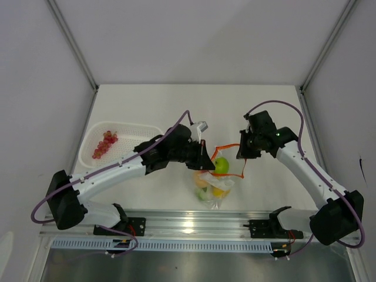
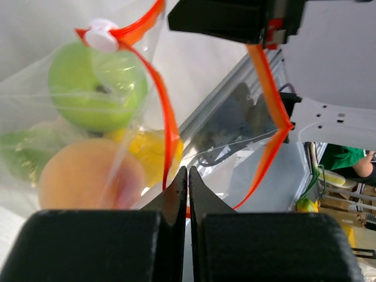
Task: Place the food in the zip-top bag and seal the zipper
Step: Adjust the zipper food storage bag at the center of the board.
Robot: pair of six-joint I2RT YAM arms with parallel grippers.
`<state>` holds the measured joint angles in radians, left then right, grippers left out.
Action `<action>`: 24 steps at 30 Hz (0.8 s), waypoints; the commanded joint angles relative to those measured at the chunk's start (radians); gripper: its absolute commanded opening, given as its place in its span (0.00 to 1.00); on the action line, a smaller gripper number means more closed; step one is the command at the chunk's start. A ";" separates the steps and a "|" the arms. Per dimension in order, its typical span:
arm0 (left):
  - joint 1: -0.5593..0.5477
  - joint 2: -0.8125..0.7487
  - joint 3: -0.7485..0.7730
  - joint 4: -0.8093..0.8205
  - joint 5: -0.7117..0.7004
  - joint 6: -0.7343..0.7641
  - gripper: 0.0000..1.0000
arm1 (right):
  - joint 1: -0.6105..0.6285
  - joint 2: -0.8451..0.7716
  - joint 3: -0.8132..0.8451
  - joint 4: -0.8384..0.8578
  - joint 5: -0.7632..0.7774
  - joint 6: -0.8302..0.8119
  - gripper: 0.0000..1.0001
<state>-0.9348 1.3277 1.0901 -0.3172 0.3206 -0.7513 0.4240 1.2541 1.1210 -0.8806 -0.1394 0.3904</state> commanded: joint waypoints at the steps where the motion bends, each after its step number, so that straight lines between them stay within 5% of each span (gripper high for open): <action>1: 0.004 -0.074 0.013 0.024 -0.017 0.001 0.01 | 0.004 -0.047 -0.001 0.015 0.008 -0.005 0.00; 6: -0.006 -0.182 0.044 -0.059 -0.198 0.078 0.14 | 0.039 -0.079 0.052 -0.001 0.029 0.002 0.00; 9: -0.007 -0.269 0.018 -0.043 -0.270 0.111 0.42 | 0.061 -0.108 0.108 -0.020 0.075 0.005 0.00; 13: 0.011 -0.340 0.019 -0.101 -0.385 0.139 0.94 | 0.073 -0.148 0.161 -0.026 0.106 0.007 0.00; 14: 0.022 -0.344 0.024 -0.133 -0.409 0.144 1.00 | 0.075 -0.162 0.164 -0.026 0.103 0.007 0.00; 24: 0.356 -0.312 0.068 -0.405 -0.574 0.095 0.99 | 0.116 -0.176 0.117 -0.008 0.096 0.018 0.00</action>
<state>-0.6617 0.9871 1.1000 -0.5850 -0.1398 -0.6403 0.5198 1.0943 1.2419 -0.9211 -0.0418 0.3920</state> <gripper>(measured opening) 0.994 0.002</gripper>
